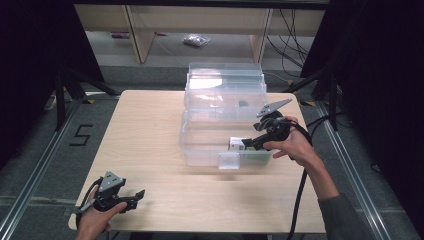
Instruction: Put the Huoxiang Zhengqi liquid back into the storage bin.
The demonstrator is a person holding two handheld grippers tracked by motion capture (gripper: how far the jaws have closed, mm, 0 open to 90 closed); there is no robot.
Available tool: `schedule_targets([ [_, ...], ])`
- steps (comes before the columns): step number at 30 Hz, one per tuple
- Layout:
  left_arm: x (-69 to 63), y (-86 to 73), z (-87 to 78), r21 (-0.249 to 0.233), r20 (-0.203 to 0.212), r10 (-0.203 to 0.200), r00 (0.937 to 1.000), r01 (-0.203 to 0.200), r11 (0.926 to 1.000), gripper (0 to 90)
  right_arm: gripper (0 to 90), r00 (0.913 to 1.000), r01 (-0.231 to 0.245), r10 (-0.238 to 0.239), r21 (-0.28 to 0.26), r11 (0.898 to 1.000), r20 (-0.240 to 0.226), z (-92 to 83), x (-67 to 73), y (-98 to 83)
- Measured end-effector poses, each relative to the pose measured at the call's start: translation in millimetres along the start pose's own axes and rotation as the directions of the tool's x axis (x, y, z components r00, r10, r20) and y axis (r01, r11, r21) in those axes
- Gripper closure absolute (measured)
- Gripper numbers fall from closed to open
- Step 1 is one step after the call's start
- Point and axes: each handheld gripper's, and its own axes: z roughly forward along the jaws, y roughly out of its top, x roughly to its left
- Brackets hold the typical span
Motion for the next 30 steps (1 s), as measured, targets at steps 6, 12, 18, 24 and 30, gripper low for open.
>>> schedule_targets([
  [6,-0.2,0.0,0.0,-0.005,-0.003,-0.004,1.0000,0.004,1.0000,17.2,22.0,0.9986,-0.043,0.043,-0.023,0.999,0.029,-0.7,8.2,-10.2],
  [12,-0.4,0.3,-0.3,0.006,0.001,0.001,1.0000,-0.001,1.0000,16.9,21.9,0.9986,-0.050,0.050,-0.043,0.998,0.018,-2.4,14.5,-18.2],
  [18,-0.5,0.3,-1.1,0.001,-0.010,-0.002,1.0000,0.002,1.0000,16.8,21.2,0.9976,-0.065,0.067,-0.080,0.995,0.019,-2.0,18.8,-22.5],
  [24,-0.8,0.3,-1.0,-0.001,-0.010,-0.001,1.0000,0.001,1.0000,16.7,20.8,0.9972,-0.073,0.074,-0.074,0.995,0.008,-3.9,20.7,-27.3],
  [30,-0.4,-0.3,-0.4,-0.009,-0.003,-0.001,1.0000,0.001,1.0000,16.6,21.6,0.9961,-0.088,0.088,-0.078,0.993,-0.007,-3.7,23.4,-33.8],
])
